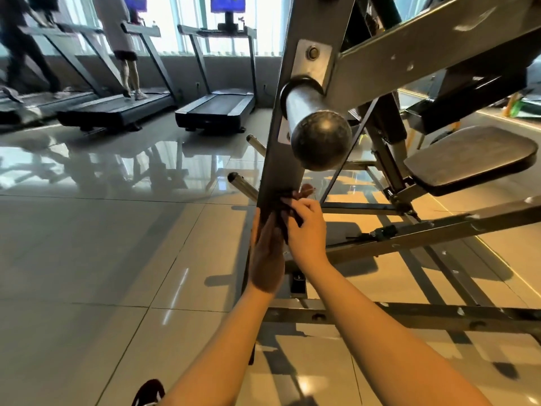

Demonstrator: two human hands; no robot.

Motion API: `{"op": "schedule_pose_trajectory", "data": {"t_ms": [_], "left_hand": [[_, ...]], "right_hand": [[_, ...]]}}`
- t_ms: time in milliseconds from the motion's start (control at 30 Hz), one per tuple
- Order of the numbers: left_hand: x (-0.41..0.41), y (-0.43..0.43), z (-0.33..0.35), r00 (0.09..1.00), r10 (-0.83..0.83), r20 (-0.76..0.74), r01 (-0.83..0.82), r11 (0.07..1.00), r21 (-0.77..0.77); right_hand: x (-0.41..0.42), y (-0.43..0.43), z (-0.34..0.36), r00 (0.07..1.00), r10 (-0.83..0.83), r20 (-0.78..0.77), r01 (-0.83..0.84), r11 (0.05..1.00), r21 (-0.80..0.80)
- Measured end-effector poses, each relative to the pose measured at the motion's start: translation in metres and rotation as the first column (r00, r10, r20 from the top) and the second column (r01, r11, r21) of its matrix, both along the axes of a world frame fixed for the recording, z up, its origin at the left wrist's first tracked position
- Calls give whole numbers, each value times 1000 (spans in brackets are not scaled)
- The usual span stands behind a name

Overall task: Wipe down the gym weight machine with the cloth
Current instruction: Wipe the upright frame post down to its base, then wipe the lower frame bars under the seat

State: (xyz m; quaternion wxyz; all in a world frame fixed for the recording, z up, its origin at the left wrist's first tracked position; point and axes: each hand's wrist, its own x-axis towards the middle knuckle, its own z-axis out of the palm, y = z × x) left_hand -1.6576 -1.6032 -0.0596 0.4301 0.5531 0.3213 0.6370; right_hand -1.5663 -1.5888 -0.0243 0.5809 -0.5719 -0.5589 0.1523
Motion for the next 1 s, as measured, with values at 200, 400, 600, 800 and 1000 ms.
{"op": "schedule_pose_trajectory", "data": {"t_ms": [200,400,600,800,1000], "left_hand": [[7,-15,-34,949,47,-311,-117,971,-209],[22,-57,-43,996,-13,-89,-26,906,-422],[34,-89,-79,1000,-29,-7,21,854,-520],[31,-90,-139,977,-151,-151,48,844,-534],[68,-78,-164,987,-98,-128,0,795,-606]], "right_hand": [[13,-23,-31,964,144,-226,-194,957,-218],[29,-83,-48,830,123,-543,-282,934,-220],[34,-114,-99,875,-40,-483,-160,917,-366],[33,-108,-140,921,-57,-386,-104,918,-383],[66,-85,-180,941,-46,-334,-115,888,-445]]}}
